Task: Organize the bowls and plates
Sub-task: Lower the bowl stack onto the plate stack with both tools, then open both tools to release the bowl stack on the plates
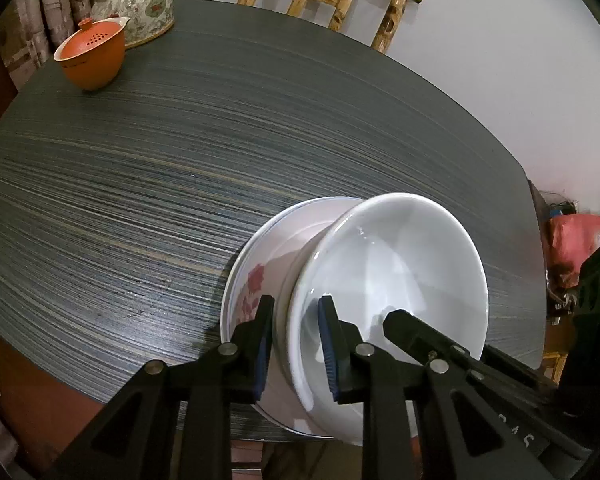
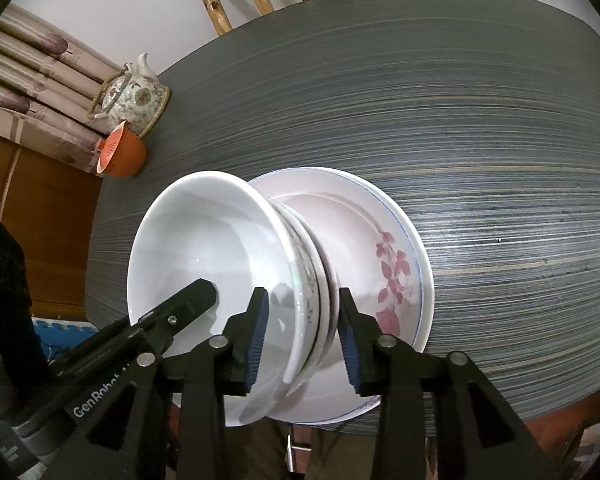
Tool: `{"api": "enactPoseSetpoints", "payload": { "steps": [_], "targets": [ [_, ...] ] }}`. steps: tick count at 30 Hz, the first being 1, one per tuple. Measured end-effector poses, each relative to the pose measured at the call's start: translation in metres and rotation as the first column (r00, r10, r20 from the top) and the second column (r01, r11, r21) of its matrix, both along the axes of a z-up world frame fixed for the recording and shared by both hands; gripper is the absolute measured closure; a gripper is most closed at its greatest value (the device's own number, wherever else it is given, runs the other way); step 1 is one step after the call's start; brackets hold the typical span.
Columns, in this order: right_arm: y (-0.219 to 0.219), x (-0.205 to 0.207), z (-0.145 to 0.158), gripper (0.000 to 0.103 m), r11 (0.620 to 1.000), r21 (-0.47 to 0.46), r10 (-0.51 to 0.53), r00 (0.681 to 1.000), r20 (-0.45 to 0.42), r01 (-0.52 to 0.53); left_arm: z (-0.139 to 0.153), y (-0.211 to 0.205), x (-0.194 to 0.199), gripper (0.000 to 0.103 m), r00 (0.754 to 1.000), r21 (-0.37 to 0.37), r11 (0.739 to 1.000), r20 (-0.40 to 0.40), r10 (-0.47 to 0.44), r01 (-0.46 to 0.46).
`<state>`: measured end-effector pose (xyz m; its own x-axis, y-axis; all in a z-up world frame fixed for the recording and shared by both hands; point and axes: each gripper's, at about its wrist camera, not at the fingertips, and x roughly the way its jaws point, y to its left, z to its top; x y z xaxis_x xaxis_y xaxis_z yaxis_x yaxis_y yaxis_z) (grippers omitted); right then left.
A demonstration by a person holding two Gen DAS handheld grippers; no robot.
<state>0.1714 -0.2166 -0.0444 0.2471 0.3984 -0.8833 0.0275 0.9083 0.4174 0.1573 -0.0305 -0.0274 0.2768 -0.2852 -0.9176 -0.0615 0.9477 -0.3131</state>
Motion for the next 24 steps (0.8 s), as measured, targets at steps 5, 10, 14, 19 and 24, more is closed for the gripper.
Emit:
{"api": "enactPoseSetpoints", "payload": {
  "steps": [5,10,14,19,24],
  "targets": [
    [0.000,-0.001,0.001,0.064,1.000,-0.001,-0.005,1.000,0.010,0.005,0.007,-0.002,-0.001,0.081,0.999,0.034,0.999,0.038,-0.002,0.000],
    [-0.001,-0.003,0.003,0.056,1.000,-0.018,-0.014,1.000,0.026,0.014,0.008,-0.003,-0.004,0.077,0.999,0.041,0.999,0.040,0.003,-0.004],
    [-0.002,-0.004,0.005,0.047,0.999,-0.031,-0.021,0.999,0.043,0.022,0.010,-0.003,-0.007,0.073,0.999,0.051,0.999,0.047,-0.003,0.000],
    [-0.006,-0.006,0.007,0.040,0.999,-0.025,-0.027,0.998,0.055,0.028,0.014,-0.004,-0.013,0.069,0.998,0.058,0.998,0.061,-0.011,0.008],
    [-0.008,-0.009,0.011,0.037,0.999,-0.022,-0.026,0.997,0.072,0.028,0.020,0.000,-0.017,0.069,0.997,0.063,0.998,0.075,-0.009,0.005]
  ]
}}
